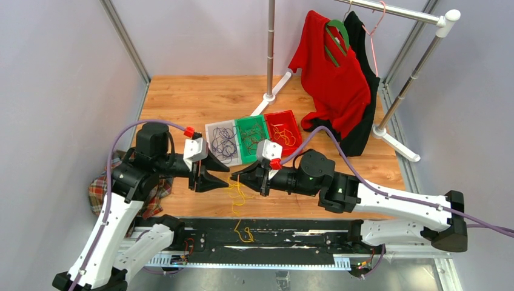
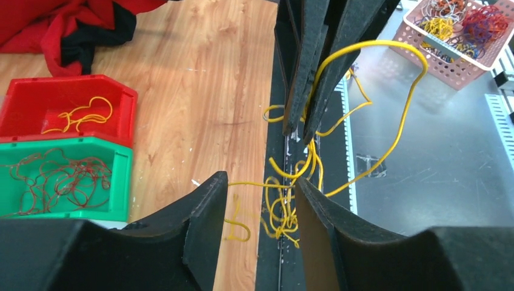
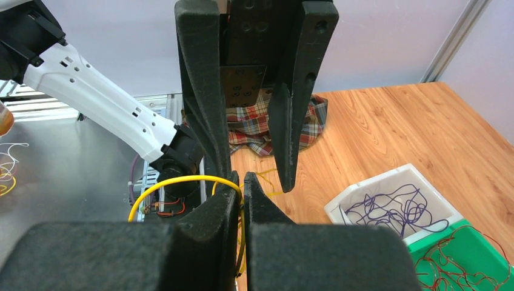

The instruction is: Untangle the cables

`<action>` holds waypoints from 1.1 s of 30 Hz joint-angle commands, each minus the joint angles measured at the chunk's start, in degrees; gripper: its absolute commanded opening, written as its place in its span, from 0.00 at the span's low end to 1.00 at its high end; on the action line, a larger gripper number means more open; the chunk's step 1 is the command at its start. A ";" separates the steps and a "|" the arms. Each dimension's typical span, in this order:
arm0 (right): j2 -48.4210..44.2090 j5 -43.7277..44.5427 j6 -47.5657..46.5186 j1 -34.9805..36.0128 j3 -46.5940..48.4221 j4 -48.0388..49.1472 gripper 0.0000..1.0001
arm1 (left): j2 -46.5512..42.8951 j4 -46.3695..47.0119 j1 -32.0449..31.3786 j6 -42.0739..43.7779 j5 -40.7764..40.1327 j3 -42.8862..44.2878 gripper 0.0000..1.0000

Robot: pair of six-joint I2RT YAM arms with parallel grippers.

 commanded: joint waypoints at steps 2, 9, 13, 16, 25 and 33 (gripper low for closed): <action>-1.98 -0.58 -0.82 -0.61 -0.85 2.45 0.01 | -0.82 -1.22 -0.38 0.08 0.37 -1.00 0.43; -1.73 0.60 0.26 -0.61 -1.61 5.31 0.01 | -0.84 -1.47 -0.33 -1.59 1.13 -3.07 0.07; -2.76 4.89 0.57 -0.63 -3.25 7.41 0.01 | -1.76 -1.50 -0.36 -2.34 0.41 -3.08 0.01; -3.91 7.90 0.56 -0.64 -4.50 7.95 0.01 | -2.72 -1.35 -0.32 -2.84 1.36 -2.98 0.01; -6.17 11.96 1.10 -0.61 -5.96 7.64 0.01 | -4.37 -1.23 -0.35 -2.74 1.10 -2.97 0.00; -7.02 12.42 1.66 -0.61 -6.64 7.59 0.01 | -4.89 -1.31 -0.39 -1.05 0.83 -1.99 0.53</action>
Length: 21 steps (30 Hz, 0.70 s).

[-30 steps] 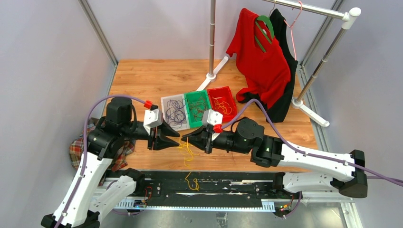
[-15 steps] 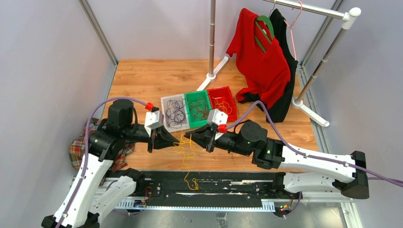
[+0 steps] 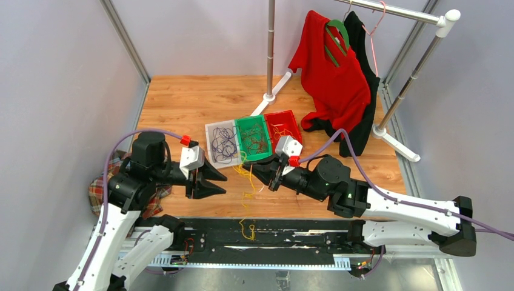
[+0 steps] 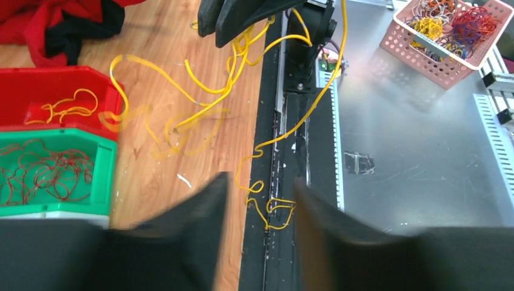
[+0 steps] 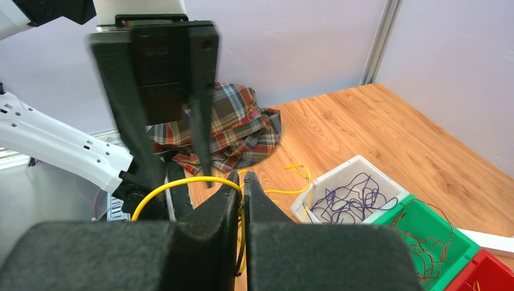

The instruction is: Untangle the cables

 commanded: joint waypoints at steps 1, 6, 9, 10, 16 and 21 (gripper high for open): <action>-0.46 0.47 1.23 -0.61 -0.37 1.79 0.01 | -0.17 0.28 -0.30 1.48 0.31 1.37 0.58; 0.60 -0.63 1.65 -0.61 0.30 1.55 0.01 | 2.23 0.23 -0.34 5.50 -2.38 4.56 0.78; 1.63 -1.46 2.18 -0.61 0.90 1.72 0.01 | 3.57 0.23 -0.29 8.22 -3.51 6.51 0.79; 2.09 -1.90 2.38 -0.61 1.25 1.65 0.01 | 3.87 0.23 -0.33 9.19 -4.12 6.78 0.79; 4.96 -2.79 3.76 -0.61 3.22 1.60 0.01 | 4.47 0.40 -0.64 11.22 -5.40 6.98 0.72; 5.92 -2.16 4.70 -0.61 3.66 2.77 0.01 | 2.70 0.43 -1.52 10.01 -4.80 3.05 0.50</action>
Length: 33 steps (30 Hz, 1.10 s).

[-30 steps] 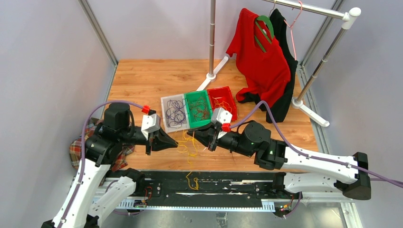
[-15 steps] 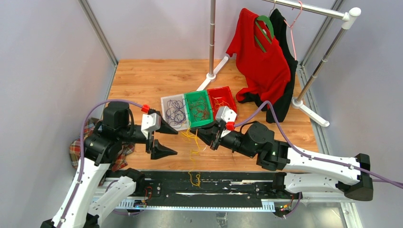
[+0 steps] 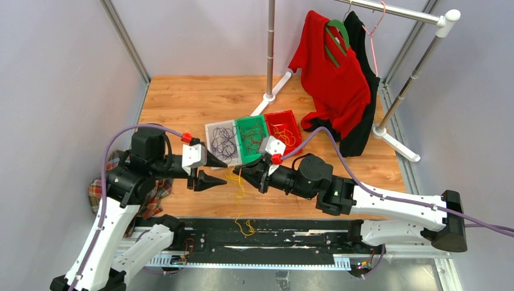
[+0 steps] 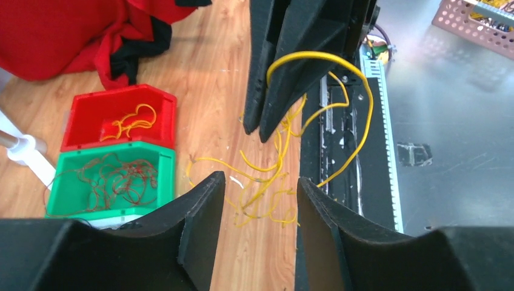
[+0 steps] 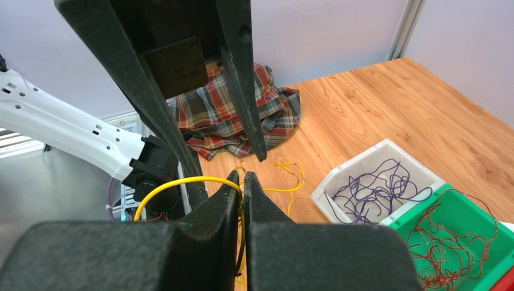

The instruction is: Untangle the cables

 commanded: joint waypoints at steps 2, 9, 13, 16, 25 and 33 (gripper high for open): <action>0.04 0.10 1.65 -0.61 2.33 2.68 0.01 | -2.14 0.40 -1.15 -0.16 0.22 -3.81 0.45; 0.24 -0.54 2.18 -0.61 2.41 2.78 0.01 | -2.56 0.40 -1.72 1.42 -1.92 -4.14 0.43; 0.97 -0.71 2.75 -0.63 2.77 2.68 0.01 | -1.87 0.28 -1.81 1.64 -2.07 -3.20 0.25; 0.89 2.11 3.03 -0.69 2.71 2.93 0.00 | -2.58 0.29 -1.86 1.27 -2.65 -3.52 0.01; -6.94 19.16 6.74 -3.01 -5.77 10.30 0.10 | -6.12 -0.34 -1.86 0.82 -5.60 -4.53 0.00; -11.55 20.59 10.09 -5.30 -9.63 11.16 0.11 | -6.32 -0.96 -1.88 1.23 -9.36 -3.33 0.00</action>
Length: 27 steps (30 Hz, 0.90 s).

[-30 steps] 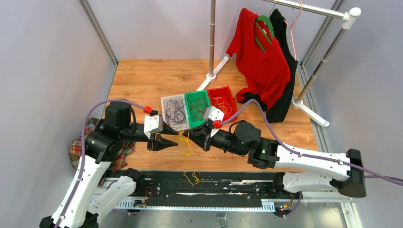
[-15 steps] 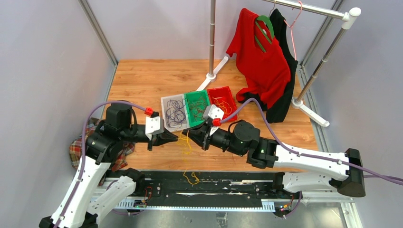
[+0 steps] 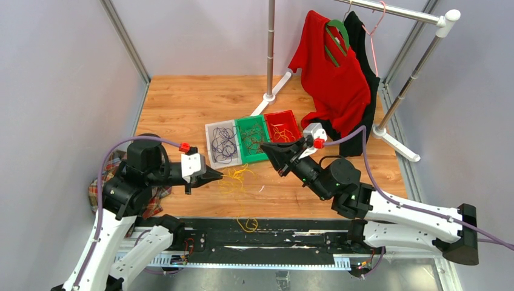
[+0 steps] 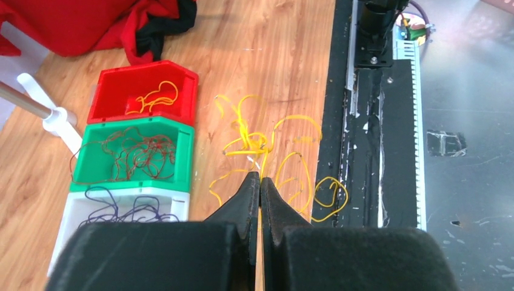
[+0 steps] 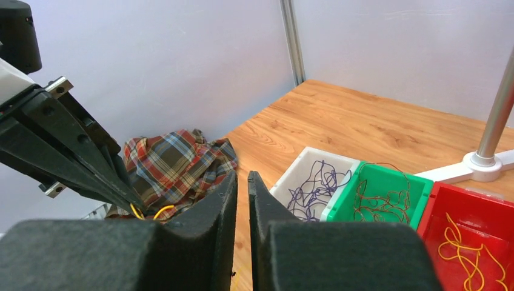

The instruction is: Untangle the cables

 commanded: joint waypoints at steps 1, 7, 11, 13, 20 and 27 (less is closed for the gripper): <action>-2.48 3.89 2.78 -1.10 -1.84 2.99 0.11 | -0.45 -0.95 -0.51 0.56 -2.91 1.41 0.00; -2.64 -2.75 2.94 -2.37 -1.26 -3.26 0.37 | -0.17 -1.11 -0.48 0.77 -5.20 4.59 0.00; 0.95 -7.78 1.72 -1.35 1.84 -11.44 0.48 | 0.12 -1.15 -0.51 1.16 -5.24 5.75 0.00; 2.19 -10.03 0.42 -0.20 2.32 -13.19 0.52 | 0.27 -1.35 -0.49 1.16 -5.06 6.22 0.00; 5.02 -15.11 -0.27 0.78 2.49 -13.68 0.61 | 0.34 -2.98 -0.52 2.77 -5.07 7.22 0.00; 8.60 -9.93 -3.32 0.80 4.15 -10.70 0.58 | 0.97 -4.76 -0.47 3.28 -2.71 8.52 0.00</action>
